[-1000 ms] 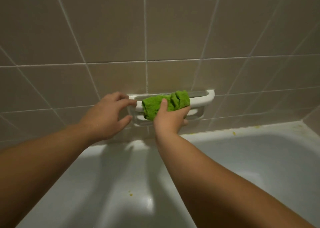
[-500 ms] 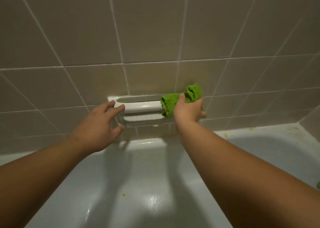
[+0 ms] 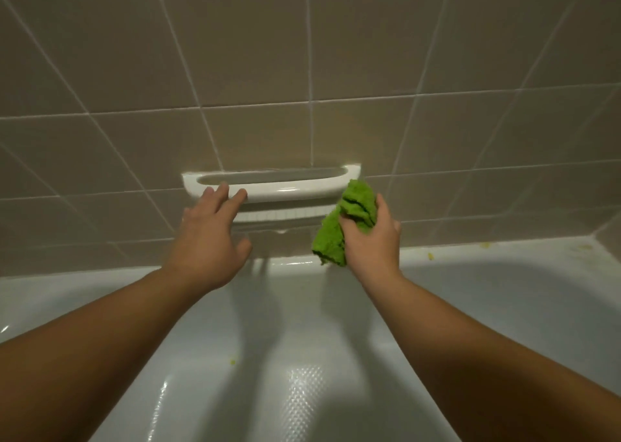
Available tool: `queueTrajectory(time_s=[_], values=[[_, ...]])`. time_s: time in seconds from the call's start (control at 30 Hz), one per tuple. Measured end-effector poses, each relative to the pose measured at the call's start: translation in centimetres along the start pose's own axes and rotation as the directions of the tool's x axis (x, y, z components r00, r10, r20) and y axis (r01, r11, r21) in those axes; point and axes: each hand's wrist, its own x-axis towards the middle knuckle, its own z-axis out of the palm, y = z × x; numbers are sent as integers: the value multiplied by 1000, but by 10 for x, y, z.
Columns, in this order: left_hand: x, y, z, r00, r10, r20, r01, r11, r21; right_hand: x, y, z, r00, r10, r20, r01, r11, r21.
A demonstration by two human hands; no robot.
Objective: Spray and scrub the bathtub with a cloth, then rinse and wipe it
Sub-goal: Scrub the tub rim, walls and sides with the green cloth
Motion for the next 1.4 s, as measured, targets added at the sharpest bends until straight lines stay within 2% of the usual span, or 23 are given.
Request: queueTrajectory(time_s=[0.1,0.23,0.33,0.43,0.57,0.73,0.87,0.93,1.03,1.2,1.3,1.37,1.4], values=[[-4,23,23,997,70,12,-70,998,5,5,51,-35,996,73,-54,-74,997,-30],[-15,44,64,964,256,71,-258,966,31,17,113,-71,986,142,-92,-150,985,-82],[-22,51,101,958,229,173,-235,972,16,34,142,-81,986,144,-87,-154,980,-124],[-21,55,131,967,109,229,-111,994,-4,52,162,-75,996,71,-48,-79,978,-193],[-14,54,160,966,-27,258,40,998,-44,68,171,-39,995,-44,85,69,947,-313],[-7,40,192,948,-127,291,138,990,-17,75,177,44,904,-181,386,350,833,-429],[-4,27,211,937,-127,324,140,990,-17,83,194,72,861,-226,456,464,716,-522],[-1,22,218,933,-97,348,109,994,-14,89,206,63,859,-262,440,485,694,-532],[7,19,225,924,-54,379,61,998,-5,101,219,37,892,-287,349,441,722,-533],[26,22,235,887,1,462,-42,996,78,133,240,-31,968,-218,126,250,791,-558],[38,28,240,877,78,473,-139,986,95,146,244,-52,986,-164,-17,127,821,-556],[46,34,246,875,143,462,-211,973,97,143,240,-45,989,-140,-50,88,822,-563],[50,37,250,873,179,453,-248,964,97,137,236,-37,989,-146,-20,108,809,-577]])
